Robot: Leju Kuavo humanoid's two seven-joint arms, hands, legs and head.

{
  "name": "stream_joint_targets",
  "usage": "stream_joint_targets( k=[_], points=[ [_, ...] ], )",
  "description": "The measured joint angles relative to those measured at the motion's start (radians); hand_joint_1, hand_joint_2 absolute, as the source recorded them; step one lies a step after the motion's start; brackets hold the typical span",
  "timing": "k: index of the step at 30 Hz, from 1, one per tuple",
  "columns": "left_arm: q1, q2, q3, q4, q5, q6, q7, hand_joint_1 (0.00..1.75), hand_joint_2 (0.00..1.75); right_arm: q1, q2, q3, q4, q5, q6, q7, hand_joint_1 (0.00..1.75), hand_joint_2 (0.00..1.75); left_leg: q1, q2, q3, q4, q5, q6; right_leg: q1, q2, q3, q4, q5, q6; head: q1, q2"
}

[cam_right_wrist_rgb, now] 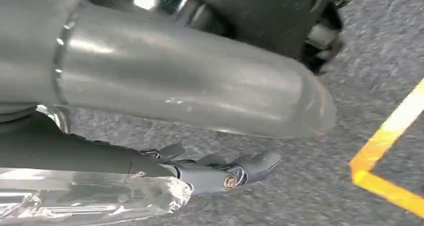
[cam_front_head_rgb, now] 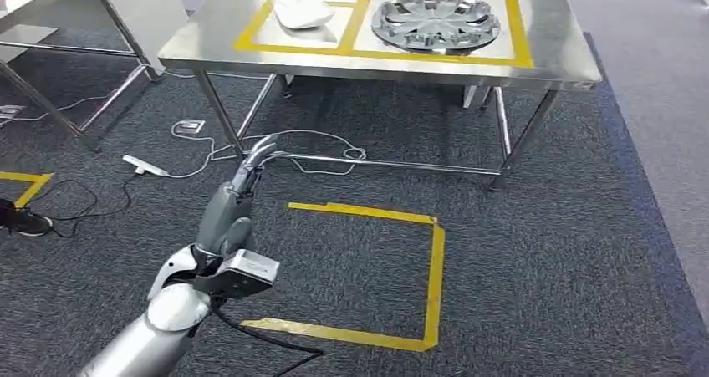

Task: Take the parts from the cabinet and place them on the table.

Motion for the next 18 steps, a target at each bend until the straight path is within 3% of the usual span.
stream_joint_targets(
  k=[2, 4, 5, 6, 7, 8, 10, 12, 15, 16, 18],
  points=[
    [0.000, 0.001, 0.000, 0.000, 0.000, 0.000, 0.000, 0.00, 0.00, -0.002, 0.000, -0.001, 0.000, -0.008, 0.000, -0.001, 0.00, 0.00, 0.003, -0.001, -0.024, 0.059, -0.054, -0.008, -0.002, -0.002, -0.001, -0.004, 0.007, -0.013, -0.003, 0.000],
    [0.003, 0.002, 0.000, 0.000, 0.000, 0.000, 0.000, 0.00, 0.00, -0.004, 0.000, -0.001, 0.000, -0.015, 0.006, -0.001, 0.00, 0.00, 0.003, -0.001, -0.089, 0.216, -0.136, -0.012, 0.001, -0.002, -0.005, -0.003, 0.009, -0.016, -0.003, 0.000],
    [0.005, 0.002, 0.000, 0.000, 0.000, 0.002, 0.000, 0.00, 0.00, -0.002, 0.000, -0.001, 0.000, -0.017, 0.009, -0.001, 0.00, 0.00, 0.003, -0.001, -0.120, 0.285, -0.160, -0.012, 0.003, -0.002, -0.008, -0.002, 0.010, -0.018, -0.002, 0.000],
    [0.008, 0.003, 0.000, 0.000, -0.001, 0.002, 0.000, 0.00, 0.00, -0.001, 0.000, -0.001, 0.000, -0.018, 0.011, -0.001, 0.00, 0.00, 0.003, -0.001, -0.130, 0.309, -0.159, -0.013, 0.004, -0.002, -0.011, 0.000, 0.011, -0.019, -0.002, 0.000],
    [0.010, 0.005, 0.000, 0.000, -0.002, 0.005, 0.000, 0.00, 0.00, -0.001, 0.000, -0.001, 0.000, -0.018, 0.012, 0.000, 0.00, 0.00, 0.003, -0.001, -0.117, 0.287, -0.134, -0.010, 0.005, -0.001, -0.013, 0.002, 0.011, -0.019, -0.003, 0.000],
    [0.012, 0.005, 0.000, 0.000, -0.002, 0.007, 0.000, 0.00, 0.00, -0.001, 0.000, -0.001, 0.000, -0.019, 0.012, 0.000, 0.00, 0.00, 0.003, -0.001, -0.086, 0.231, -0.096, -0.007, 0.006, 0.000, -0.013, 0.005, 0.011, -0.018, -0.003, 0.000],
    [0.015, 0.005, 0.003, 0.000, -0.001, 0.021, 0.000, 0.00, 0.00, -0.002, 0.000, -0.001, 0.000, -0.019, 0.012, -0.001, 0.00, 0.00, 0.002, -0.001, 0.002, 0.065, -0.015, 0.004, 0.007, 0.003, -0.012, 0.009, 0.009, -0.016, -0.002, 0.000],
    [0.020, 0.006, 0.008, 0.000, 0.002, 0.031, -0.001, 0.00, 0.00, -0.003, 0.001, -0.001, 0.000, -0.019, 0.010, -0.002, 0.00, 0.00, -0.001, -0.002, 0.023, 0.005, -0.033, 0.010, 0.014, 0.005, -0.025, 0.019, 0.008, -0.010, -0.002, 0.000],
    [0.039, 0.009, 0.014, 0.000, 0.003, 0.034, -0.008, 0.00, 0.00, 0.000, 0.001, -0.001, 0.000, -0.021, 0.011, -0.003, 0.00, 0.00, -0.003, -0.004, 0.016, 0.008, -0.029, 0.022, 0.012, 0.002, -0.030, 0.018, 0.011, 0.003, 0.000, 0.000],
    [0.045, 0.007, 0.014, -0.006, 0.003, 0.031, -0.011, 0.00, 0.00, -0.001, 0.001, -0.001, 0.000, -0.027, 0.013, -0.006, 0.00, 0.00, 0.005, -0.001, 0.018, 0.003, -0.024, 0.029, 0.009, 0.005, -0.041, 0.021, 0.001, 0.008, -0.004, 0.000],
    [0.058, 0.003, 0.014, -0.017, 0.002, 0.028, -0.015, 0.00, 0.00, -0.002, 0.001, -0.001, 0.000, -0.036, 0.018, -0.013, 0.00, 0.00, 0.006, 0.000, 0.017, 0.002, -0.022, 0.034, 0.006, 0.003, -0.086, 0.122, -0.062, 0.021, 0.010, 0.000]
  ],
)
